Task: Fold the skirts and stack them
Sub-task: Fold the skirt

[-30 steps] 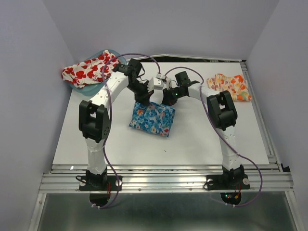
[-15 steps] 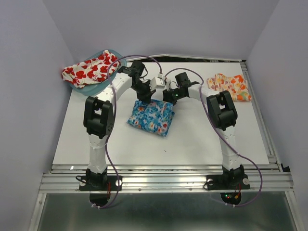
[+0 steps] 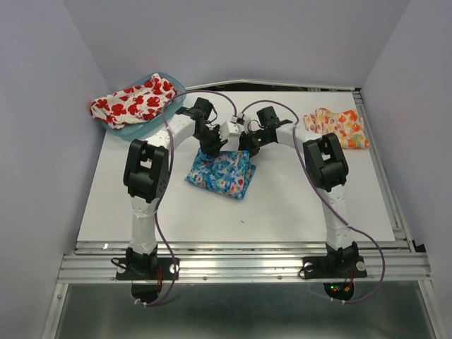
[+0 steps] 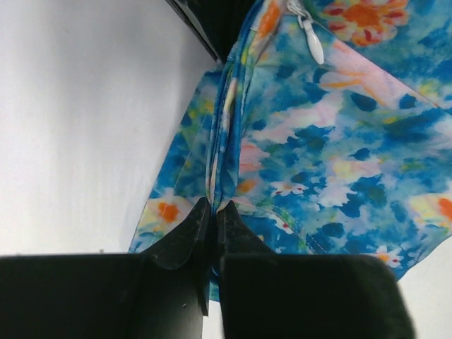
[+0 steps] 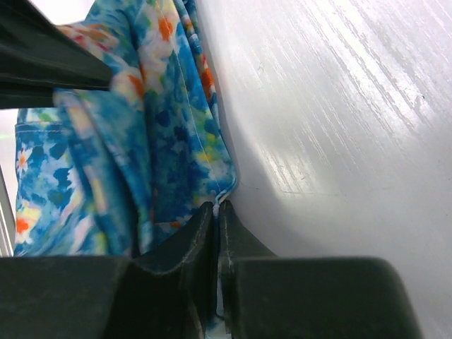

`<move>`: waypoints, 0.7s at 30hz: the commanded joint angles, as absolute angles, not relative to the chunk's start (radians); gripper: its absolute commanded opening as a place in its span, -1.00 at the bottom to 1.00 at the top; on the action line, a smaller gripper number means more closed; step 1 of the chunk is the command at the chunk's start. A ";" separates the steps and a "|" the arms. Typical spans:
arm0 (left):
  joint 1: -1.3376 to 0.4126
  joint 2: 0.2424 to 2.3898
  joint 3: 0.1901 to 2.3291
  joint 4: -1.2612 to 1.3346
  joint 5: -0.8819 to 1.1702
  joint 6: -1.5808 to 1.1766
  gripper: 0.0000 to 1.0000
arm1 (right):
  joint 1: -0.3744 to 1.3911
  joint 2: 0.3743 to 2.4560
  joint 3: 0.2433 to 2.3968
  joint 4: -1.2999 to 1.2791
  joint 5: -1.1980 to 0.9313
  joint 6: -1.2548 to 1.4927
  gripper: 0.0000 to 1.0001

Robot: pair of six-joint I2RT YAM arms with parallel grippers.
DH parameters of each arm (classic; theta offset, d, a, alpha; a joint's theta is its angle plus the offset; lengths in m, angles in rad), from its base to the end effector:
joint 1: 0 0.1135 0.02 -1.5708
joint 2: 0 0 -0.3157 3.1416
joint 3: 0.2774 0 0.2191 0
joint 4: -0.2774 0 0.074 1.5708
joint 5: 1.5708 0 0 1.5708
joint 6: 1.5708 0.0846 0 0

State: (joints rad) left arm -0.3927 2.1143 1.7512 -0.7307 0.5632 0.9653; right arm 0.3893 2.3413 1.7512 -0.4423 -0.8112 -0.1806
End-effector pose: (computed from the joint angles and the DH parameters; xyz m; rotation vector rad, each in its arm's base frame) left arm 0.4154 -0.2210 0.2357 1.6968 1.8242 -0.5191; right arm 0.4543 0.2527 0.1591 -0.9757 2.2895 1.1265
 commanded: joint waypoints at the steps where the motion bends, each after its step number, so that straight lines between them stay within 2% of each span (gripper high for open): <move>1: -0.396 2.114 1.704 -0.675 0.549 0.963 -0.62 | 0.405 2.333 1.726 -0.499 -0.712 -0.213 -0.69; 2: -0.396 2.112 1.701 -0.675 0.549 0.965 -0.58 | 0.405 2.329 1.729 -0.500 -0.687 -0.215 -0.64; 4: -0.396 2.103 1.703 -0.672 0.546 0.956 -0.41 | 0.405 2.322 1.733 -0.503 -0.654 -0.213 -0.43; 5: -0.396 2.092 1.710 -0.673 0.545 0.950 -0.35 | 0.405 2.315 1.743 -0.511 -0.612 -0.215 -0.13; 6: -0.396 2.085 1.718 -0.673 0.546 0.943 -0.09 | 0.405 2.310 1.744 -0.512 -0.595 -0.215 -0.10; 7: -0.396 2.079 1.726 -0.672 0.546 0.931 -0.02 | 0.405 2.303 1.746 -0.514 -0.575 -0.216 -0.09; 10: -0.391 2.062 1.795 -0.716 0.557 0.899 0.04 | 0.405 2.277 1.764 -0.526 -0.526 -0.233 -0.06; 13: -0.391 2.048 1.884 -0.771 0.564 0.871 0.06 | 0.385 2.244 1.796 -0.552 -0.476 -0.253 0.13; 17: -0.382 2.003 1.936 -0.799 0.532 0.841 0.07 | 0.351 2.192 1.833 -0.566 -0.384 -0.278 0.27; 21: -0.342 1.928 1.892 -0.796 0.560 0.781 0.04 | 0.308 2.142 1.882 -0.584 -0.336 -0.276 0.27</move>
